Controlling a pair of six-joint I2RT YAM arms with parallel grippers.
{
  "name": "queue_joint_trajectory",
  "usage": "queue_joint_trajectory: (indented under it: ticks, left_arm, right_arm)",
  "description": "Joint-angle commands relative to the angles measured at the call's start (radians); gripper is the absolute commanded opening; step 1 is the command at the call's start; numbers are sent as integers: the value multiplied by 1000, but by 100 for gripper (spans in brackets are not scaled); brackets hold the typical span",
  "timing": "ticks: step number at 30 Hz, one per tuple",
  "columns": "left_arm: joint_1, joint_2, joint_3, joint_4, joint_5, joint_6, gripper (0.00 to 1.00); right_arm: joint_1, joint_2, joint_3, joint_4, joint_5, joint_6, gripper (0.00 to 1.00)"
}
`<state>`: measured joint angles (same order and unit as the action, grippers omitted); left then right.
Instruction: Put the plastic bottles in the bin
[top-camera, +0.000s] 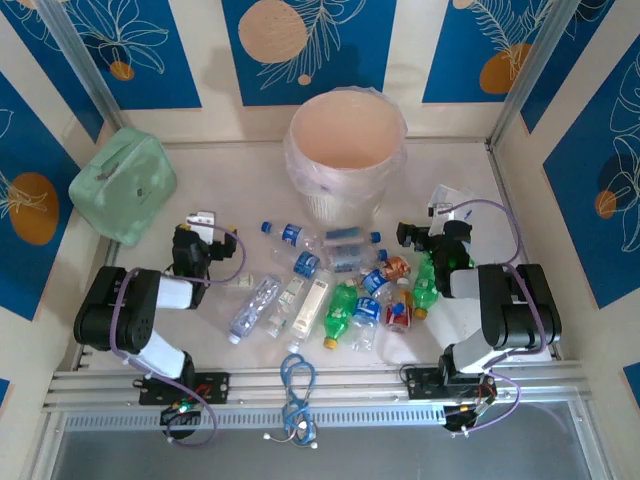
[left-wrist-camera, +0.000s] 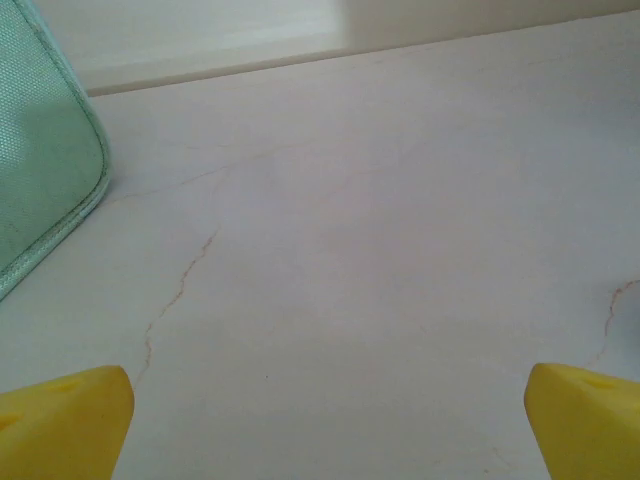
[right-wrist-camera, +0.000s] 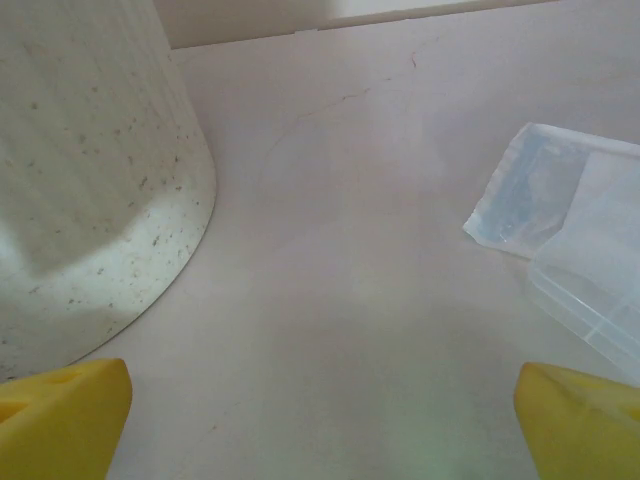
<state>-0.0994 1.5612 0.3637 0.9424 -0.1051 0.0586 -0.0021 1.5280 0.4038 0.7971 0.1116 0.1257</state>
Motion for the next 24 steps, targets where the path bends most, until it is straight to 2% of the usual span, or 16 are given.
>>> queue_joint_trajectory:
  ticks: [1, 22, 24]
  left_arm:
    - [11, 5, 7, 9, 21, 3, 100]
    - [13, 5, 14, -6, 26, -3, 100]
    - [12, -5, 16, -10, -40, -19, 100]
  right_arm:
    - [5, -6, 12, 11, -8, -17, 99]
    - [3, -7, 12, 12, -10, -17, 99]
    - [8, -18, 16, 13, 24, -1, 99]
